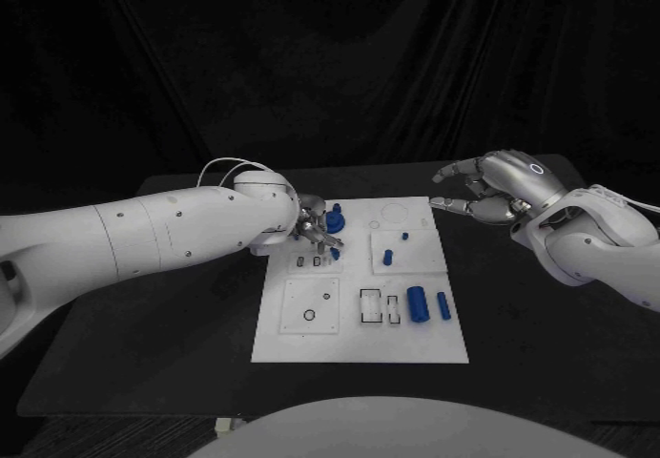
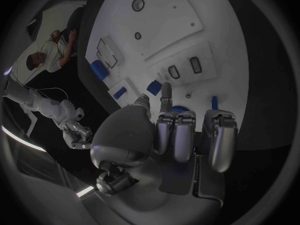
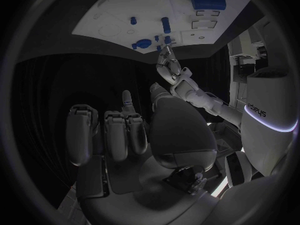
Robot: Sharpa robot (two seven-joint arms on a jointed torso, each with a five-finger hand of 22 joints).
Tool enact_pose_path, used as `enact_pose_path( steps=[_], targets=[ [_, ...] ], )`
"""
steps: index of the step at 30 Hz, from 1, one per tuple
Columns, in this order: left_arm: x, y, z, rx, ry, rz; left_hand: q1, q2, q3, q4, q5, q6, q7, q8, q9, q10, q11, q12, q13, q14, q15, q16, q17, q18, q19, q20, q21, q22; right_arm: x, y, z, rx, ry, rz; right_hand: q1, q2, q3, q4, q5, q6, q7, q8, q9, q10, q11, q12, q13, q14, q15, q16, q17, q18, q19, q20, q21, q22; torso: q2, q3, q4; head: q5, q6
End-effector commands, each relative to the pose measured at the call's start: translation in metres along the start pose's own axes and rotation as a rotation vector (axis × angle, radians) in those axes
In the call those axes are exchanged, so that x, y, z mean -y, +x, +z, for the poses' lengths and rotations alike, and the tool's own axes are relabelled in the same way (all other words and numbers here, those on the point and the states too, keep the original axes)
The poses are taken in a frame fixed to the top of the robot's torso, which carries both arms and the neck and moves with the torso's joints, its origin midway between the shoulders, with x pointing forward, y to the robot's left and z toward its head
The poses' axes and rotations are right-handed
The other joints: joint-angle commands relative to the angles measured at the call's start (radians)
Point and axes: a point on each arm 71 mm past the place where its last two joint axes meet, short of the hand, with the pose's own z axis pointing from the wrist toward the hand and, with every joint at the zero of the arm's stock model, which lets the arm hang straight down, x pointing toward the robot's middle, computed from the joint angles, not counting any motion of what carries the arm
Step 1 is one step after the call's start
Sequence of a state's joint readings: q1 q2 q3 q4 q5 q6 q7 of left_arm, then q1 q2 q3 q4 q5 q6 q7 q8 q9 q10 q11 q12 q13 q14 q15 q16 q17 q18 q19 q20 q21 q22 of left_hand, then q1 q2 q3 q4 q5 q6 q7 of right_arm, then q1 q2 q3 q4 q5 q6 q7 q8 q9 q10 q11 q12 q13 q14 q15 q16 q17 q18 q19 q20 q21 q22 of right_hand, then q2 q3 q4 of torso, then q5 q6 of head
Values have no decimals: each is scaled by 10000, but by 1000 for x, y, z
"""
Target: Assemble the parts on the task board
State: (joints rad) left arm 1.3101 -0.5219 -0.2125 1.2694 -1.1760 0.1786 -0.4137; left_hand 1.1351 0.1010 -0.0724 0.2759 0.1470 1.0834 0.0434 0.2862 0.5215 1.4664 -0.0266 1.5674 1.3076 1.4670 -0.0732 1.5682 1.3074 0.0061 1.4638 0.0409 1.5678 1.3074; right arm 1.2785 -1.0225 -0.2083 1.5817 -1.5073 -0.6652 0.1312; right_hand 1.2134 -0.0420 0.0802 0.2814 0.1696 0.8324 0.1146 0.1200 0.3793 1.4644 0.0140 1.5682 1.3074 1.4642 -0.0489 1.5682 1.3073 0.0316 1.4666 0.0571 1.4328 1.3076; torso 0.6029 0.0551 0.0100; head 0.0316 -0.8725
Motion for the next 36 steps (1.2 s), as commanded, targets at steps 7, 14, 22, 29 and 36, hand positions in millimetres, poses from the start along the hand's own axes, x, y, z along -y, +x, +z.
enact_pose_path(
  steps=[7,14,22,29,36],
  targets=[
    [3,1,2,-28,246,-13,-239,92,18,105,-68,155,54,-196,-75,1044,89,34,2632,1038,91,26,2634,-61,1070,72,30,2634,3,1,-1,-50,190,-12,7,109,5,18,64,83,-3,53,-14,1064,65,25,2634,1066,53,26,2635,54,351,86,-81,2145,-15,-14,-12,31,-2],
    [3,1,3,-12,219,-28,-325,124,3,118,-83,203,56,-244,-90,1044,92,34,2632,1038,96,26,2634,-61,1070,81,30,2634,3,2,-2,-85,219,-5,13,112,4,15,68,87,-3,54,-17,1064,67,25,2634,1066,54,26,2635,56,347,87,-88,2142,-22,-15,-9,-3,-2],
    [6,2,5,-66,288,14,-355,119,-9,97,-102,255,49,-268,-94,1044,91,34,2632,1038,99,26,2634,-61,1070,85,30,2634,3,3,-3,-99,226,2,17,114,4,13,70,90,-2,55,-17,1064,68,25,2634,1066,55,26,2635,58,344,87,-96,2140,-41,-13,-5,-11,-2],
    [9,4,6,-170,297,57,-304,112,15,38,-85,344,26,-276,-79,1044,77,34,2632,1038,93,26,2634,-61,1070,86,30,2634,4,4,-3,-127,233,0,27,120,4,9,75,99,-2,58,-20,1064,69,25,2634,1066,56,26,2635,60,340,87,-104,2137,-46,-19,-16,-38,-2],
    [11,6,8,-259,258,92,-241,96,42,-20,-40,419,3,-284,-47,1044,61,34,2632,1038,82,26,2634,-61,1070,81,30,2634,4,5,-3,-152,218,9,29,120,1,9,76,104,-1,59,-22,1064,70,25,2634,1066,56,26,2635,63,333,88,-118,2132,-42,-18,-14,-35,-2]
  ],
)
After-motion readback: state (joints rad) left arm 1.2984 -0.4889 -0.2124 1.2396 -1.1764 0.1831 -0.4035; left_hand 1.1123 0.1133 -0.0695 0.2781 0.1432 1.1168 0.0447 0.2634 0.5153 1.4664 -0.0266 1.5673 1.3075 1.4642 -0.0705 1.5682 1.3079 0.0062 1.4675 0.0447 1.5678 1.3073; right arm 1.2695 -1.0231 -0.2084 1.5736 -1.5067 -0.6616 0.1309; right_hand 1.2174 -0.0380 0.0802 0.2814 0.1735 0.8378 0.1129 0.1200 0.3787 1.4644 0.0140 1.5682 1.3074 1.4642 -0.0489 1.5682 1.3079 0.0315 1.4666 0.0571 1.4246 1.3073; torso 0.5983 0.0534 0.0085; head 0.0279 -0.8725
